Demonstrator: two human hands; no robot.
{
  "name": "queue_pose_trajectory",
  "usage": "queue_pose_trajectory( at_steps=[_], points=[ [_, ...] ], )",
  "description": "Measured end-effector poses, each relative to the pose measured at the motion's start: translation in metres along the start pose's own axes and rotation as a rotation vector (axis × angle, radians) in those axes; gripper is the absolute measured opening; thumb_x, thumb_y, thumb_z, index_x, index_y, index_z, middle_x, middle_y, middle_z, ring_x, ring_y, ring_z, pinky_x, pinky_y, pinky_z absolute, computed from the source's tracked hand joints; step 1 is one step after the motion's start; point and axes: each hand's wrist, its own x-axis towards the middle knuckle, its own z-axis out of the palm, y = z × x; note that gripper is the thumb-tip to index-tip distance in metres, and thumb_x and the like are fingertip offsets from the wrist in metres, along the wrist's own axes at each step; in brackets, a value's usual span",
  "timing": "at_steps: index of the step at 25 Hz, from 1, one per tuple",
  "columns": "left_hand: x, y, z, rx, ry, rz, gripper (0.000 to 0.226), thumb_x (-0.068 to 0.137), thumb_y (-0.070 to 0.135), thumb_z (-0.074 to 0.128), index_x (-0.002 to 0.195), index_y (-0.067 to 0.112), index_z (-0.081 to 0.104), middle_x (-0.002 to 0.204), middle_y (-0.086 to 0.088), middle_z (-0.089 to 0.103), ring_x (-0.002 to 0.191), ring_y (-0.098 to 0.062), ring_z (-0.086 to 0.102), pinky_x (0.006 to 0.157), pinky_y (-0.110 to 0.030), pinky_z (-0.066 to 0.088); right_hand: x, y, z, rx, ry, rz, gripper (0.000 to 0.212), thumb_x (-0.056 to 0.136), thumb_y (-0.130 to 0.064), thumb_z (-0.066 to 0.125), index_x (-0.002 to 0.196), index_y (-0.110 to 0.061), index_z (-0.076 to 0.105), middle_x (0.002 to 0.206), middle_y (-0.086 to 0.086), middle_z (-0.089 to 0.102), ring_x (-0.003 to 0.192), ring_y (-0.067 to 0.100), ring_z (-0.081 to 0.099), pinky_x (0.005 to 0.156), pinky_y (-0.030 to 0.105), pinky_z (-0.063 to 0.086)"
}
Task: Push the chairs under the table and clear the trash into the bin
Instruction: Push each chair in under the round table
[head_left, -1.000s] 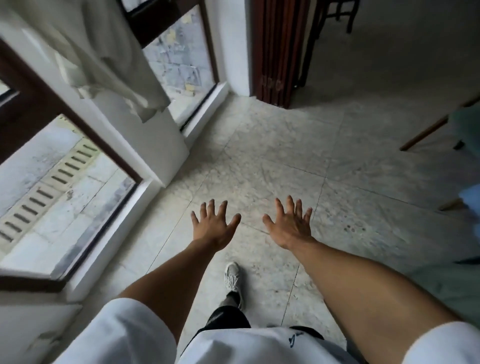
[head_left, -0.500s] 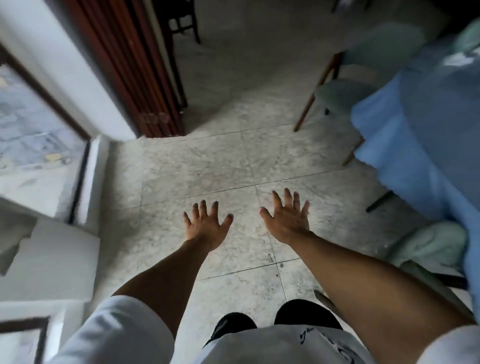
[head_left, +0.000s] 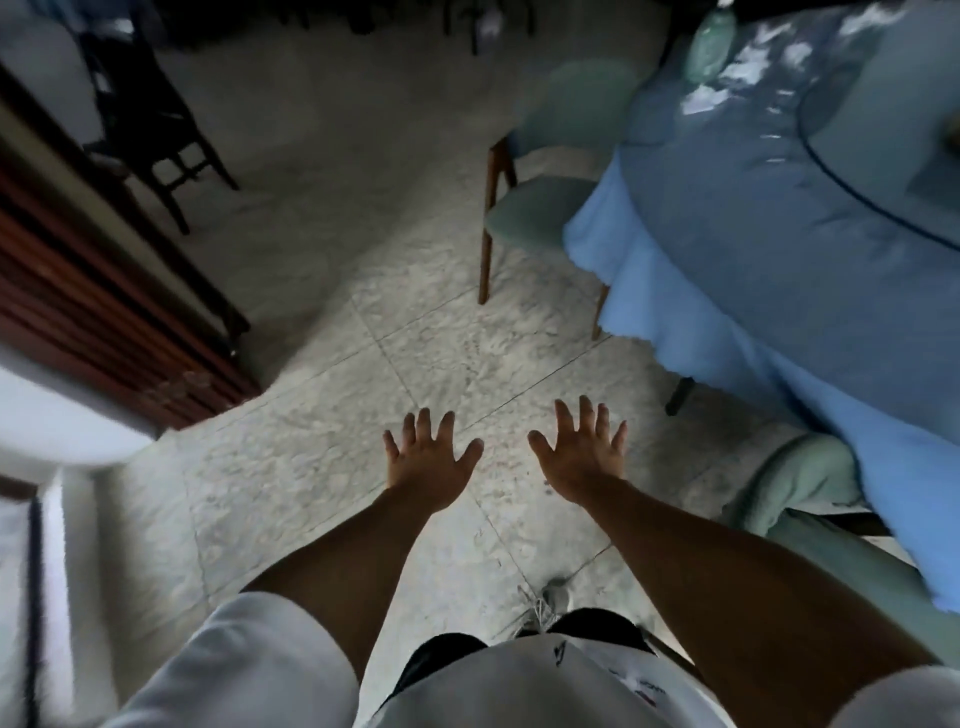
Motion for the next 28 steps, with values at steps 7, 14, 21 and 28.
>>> queue_pose_trajectory(
  at_steps=[7, 14, 21, 28],
  points=[
    [0.093, 0.154, -0.031, 0.183, -0.044, 0.314, 0.077, 0.097, 0.071, 0.019, 0.161, 0.03, 0.009, 0.17, -0.008, 0.0, 0.156, -0.028, -0.007, 0.123, -0.058, -0.007, 0.039, 0.126, -0.071, 0.128, 0.19, 0.367, 0.076, 0.099, -0.058, 0.032, 0.161, -0.02, 0.009, 0.17, 0.014, -0.004, 0.156, 0.038, -0.009, 0.122, 0.063, -0.009],
    [0.117, 0.306, -0.001, 0.321, -0.129, 0.71, 0.076, 0.098, 0.069, 0.024, 0.161, 0.028, 0.013, 0.17, -0.01, 0.003, 0.156, -0.029, -0.002, 0.123, -0.058, -0.003, 0.005, 0.233, -0.06, 0.308, 0.166, 0.759, 0.081, 0.098, -0.056, 0.038, 0.162, -0.019, 0.005, 0.17, 0.015, -0.006, 0.155, 0.039, -0.011, 0.121, 0.064, -0.006],
    [0.137, 0.424, 0.043, 0.6, -0.226, 1.169, 0.07, 0.099, 0.064, 0.031, 0.16, 0.038, 0.008, 0.17, -0.008, 0.0, 0.156, -0.029, -0.003, 0.124, -0.056, -0.002, -0.013, 0.277, -0.045, 0.511, 0.212, 1.013, 0.088, 0.095, -0.065, 0.044, 0.161, -0.021, 0.006, 0.17, 0.014, -0.006, 0.156, 0.037, -0.007, 0.123, 0.061, -0.002],
    [0.158, 0.535, 0.095, 1.013, -0.339, 1.838, 0.063, 0.097, 0.051, 0.045, 0.155, 0.034, 0.03, 0.169, -0.011, 0.009, 0.156, -0.033, -0.001, 0.123, -0.058, 0.0, 0.024, 0.282, -0.016, 0.975, 0.177, 1.211, 0.088, 0.091, -0.074, 0.044, 0.159, -0.025, 0.02, 0.165, 0.012, 0.022, 0.151, 0.033, 0.025, 0.122, 0.057, 0.02]
  ],
)
